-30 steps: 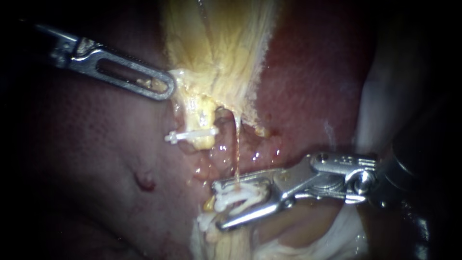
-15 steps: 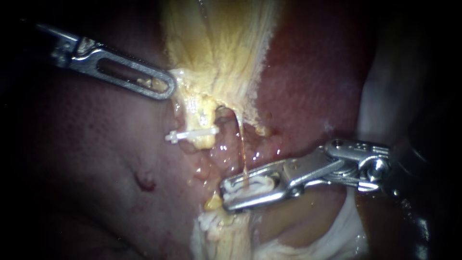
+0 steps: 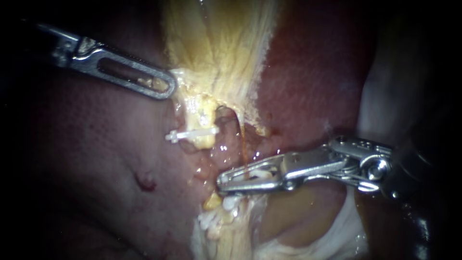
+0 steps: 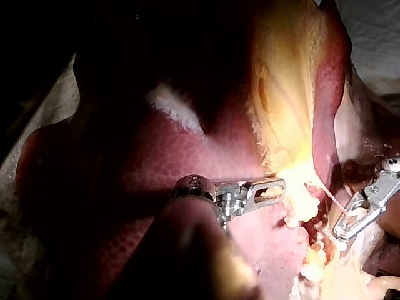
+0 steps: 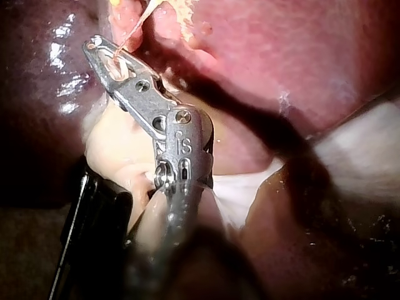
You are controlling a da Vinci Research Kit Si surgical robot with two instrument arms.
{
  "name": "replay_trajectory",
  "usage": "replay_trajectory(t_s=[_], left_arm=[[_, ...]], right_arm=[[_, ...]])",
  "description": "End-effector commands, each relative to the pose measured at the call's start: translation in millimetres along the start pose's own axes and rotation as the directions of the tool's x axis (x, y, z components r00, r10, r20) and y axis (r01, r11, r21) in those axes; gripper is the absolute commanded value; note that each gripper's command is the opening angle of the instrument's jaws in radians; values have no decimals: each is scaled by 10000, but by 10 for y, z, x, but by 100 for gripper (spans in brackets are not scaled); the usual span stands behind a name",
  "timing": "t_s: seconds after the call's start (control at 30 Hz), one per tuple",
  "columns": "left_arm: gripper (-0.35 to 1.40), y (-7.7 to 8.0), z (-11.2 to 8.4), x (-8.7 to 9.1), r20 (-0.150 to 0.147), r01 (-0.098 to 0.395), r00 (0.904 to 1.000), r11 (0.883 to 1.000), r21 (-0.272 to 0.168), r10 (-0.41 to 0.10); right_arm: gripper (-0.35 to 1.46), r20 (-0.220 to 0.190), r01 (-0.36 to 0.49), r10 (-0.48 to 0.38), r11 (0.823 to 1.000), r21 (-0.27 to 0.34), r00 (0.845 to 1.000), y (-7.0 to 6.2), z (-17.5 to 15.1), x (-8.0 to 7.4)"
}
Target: Clipping second clip right tube
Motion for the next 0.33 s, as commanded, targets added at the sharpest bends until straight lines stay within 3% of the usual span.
replay_trajectory(t_s=[0.03,0.33], left_arm=[[-35,0,0,0,-1,-1,10000,10000,2,1],[-35,0,0,0,-2,0,10000,10000,2,0]], right_arm=[[-35,14,-2,2,10000,10,10000,0,0,0],[-35,17,-59,59,10000,12,10000,1,-2,-1]])
